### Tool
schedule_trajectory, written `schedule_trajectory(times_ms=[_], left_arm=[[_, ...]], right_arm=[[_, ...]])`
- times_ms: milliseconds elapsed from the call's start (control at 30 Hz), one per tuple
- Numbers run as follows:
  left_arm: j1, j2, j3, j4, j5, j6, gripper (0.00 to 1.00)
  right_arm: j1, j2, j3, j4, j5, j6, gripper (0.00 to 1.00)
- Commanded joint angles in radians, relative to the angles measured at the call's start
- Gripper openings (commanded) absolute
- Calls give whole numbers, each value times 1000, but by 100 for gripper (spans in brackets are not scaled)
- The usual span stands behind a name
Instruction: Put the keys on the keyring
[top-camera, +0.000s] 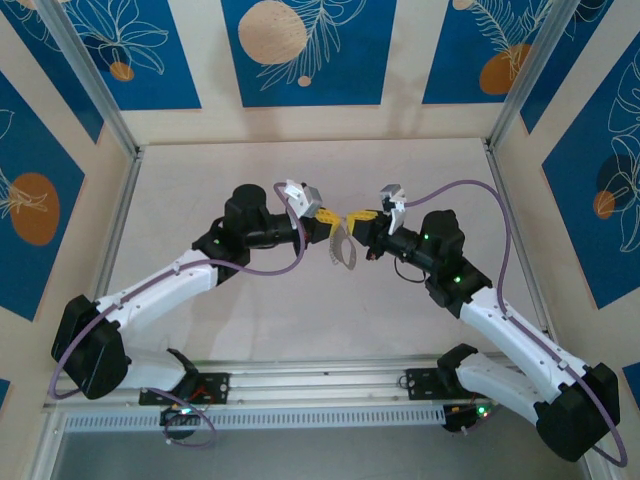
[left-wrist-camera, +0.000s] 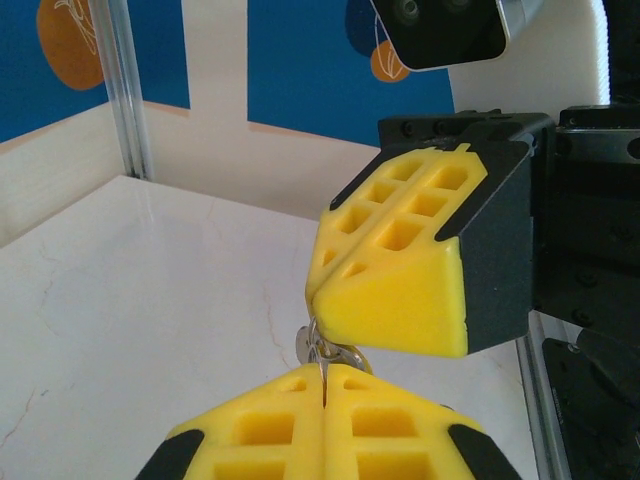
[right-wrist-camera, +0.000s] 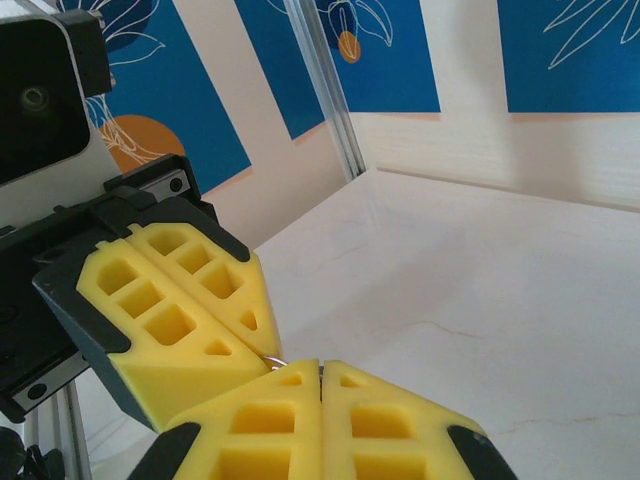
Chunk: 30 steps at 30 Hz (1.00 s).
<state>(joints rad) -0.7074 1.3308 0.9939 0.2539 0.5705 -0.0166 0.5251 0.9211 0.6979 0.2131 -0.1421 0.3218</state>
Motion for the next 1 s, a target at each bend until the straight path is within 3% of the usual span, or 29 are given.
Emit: schedule_trajectory(times_ms=[0, 433, 667, 867, 967], left_arm=[[-16, -24, 25, 62, 21, 6, 0], [-16, -31, 7, 110, -13, -13, 0], [-16, -20, -7, 165, -30, -44, 0], [-17, -10, -18, 225, -53, -84, 0], [-17, -6, -18, 246, -61, -105, 0]], right_arm=[[-18, -3, -21, -14, 4, 14, 0], [-68, 0, -31, 17, -183, 102, 0], [-69, 15, -31, 18, -216, 130, 0], [-89, 8, -42, 18, -226, 157, 30], [-123, -24, -61, 21, -232, 186, 40]])
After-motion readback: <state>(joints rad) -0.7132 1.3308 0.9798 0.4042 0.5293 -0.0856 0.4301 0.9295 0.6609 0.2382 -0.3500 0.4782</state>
